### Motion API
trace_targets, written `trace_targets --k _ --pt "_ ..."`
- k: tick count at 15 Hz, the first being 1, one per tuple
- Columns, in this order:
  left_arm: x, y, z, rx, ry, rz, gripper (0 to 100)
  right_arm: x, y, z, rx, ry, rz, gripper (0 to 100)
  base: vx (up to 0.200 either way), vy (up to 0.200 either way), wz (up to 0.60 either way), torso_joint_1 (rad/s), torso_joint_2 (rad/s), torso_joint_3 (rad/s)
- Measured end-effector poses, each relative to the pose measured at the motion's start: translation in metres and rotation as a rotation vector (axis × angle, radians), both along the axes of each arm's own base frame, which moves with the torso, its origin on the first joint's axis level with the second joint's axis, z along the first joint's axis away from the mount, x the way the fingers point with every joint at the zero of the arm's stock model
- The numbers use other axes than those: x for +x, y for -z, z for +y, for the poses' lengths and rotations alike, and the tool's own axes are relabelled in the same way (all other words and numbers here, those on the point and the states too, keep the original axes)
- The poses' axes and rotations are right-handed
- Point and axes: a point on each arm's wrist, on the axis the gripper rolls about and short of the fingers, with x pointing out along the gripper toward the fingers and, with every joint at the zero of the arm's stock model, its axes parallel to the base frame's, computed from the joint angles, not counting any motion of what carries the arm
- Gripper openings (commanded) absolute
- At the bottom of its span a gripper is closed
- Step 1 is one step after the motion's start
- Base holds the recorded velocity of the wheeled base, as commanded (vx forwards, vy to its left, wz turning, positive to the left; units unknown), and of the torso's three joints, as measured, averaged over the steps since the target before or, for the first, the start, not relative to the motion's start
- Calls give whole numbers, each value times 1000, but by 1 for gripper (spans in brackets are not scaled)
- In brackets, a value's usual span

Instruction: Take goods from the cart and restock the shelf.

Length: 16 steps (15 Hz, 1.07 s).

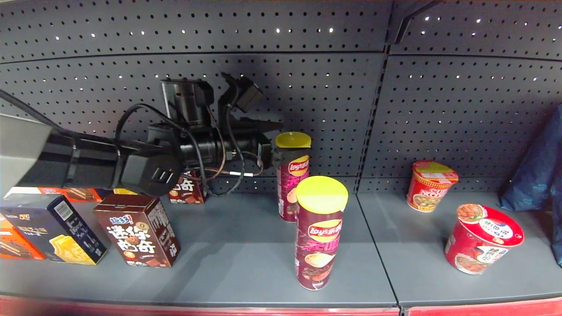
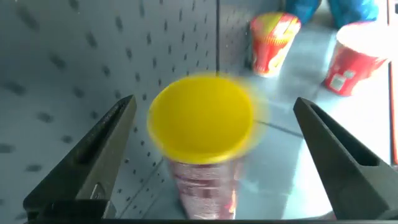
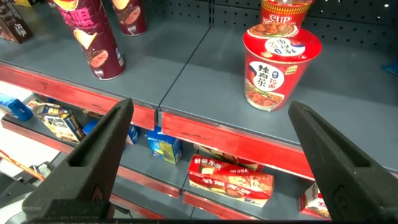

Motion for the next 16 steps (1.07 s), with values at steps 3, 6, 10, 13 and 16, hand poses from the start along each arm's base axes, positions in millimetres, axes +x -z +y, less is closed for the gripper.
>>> trace_targets --k 3,6,10,13,16 --pt "-23 -14 13 -4 -8 -11 100 -1 -1 0 2 11 -8 100 0 0 0 0 0 0" --pt "-54 -19 32 2 -31 3 100 -2 -8 0 7 14 -31 100 0 0 0 0 0 0" --pt "-117 -30 77 -10 -132 15 100 8 -44 2 12 3 -56 100 0 0 0 0 0 0" --pt "-170 -33 111 -25 -273 60 100 35 -79 8 10 -13 -39 100 0 0 0 0 0 0" --pt "-212 -34 132 -31 -504 93 100 86 -100 23 9 -4 5 100 0 0 0 0 0 0"
